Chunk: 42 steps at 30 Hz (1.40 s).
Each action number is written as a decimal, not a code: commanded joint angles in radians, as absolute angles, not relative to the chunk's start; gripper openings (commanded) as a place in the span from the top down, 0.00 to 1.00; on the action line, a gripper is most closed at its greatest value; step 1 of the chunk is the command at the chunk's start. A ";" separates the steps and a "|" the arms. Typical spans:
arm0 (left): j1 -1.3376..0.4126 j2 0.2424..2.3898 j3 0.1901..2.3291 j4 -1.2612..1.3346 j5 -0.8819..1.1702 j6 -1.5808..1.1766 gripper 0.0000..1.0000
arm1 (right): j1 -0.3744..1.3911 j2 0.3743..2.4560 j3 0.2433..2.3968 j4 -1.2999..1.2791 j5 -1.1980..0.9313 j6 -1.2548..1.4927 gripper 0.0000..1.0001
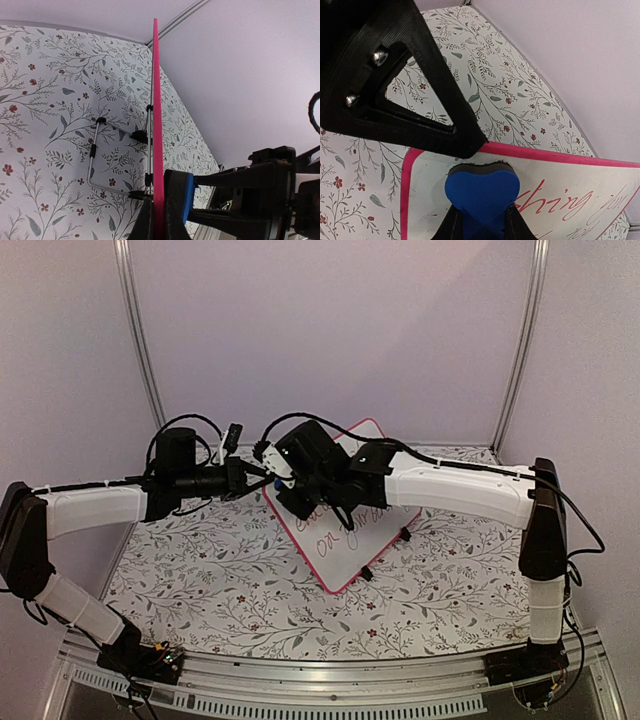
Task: Erase the whiteboard
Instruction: Erase the whiteboard at the center of the board.
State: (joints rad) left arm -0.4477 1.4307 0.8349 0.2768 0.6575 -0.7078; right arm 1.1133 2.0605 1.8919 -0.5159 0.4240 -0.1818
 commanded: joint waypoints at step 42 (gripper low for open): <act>-0.474 1.413 0.830 0.330 0.724 -0.711 1.00 | 1.157 1.987 1.661 -0.554 0.398 -0.059 0.90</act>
State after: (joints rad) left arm -0.4477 1.4307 0.8345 0.2718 0.6537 -0.7078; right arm 1.1488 1.9888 1.7039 -0.4782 0.4129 -0.0746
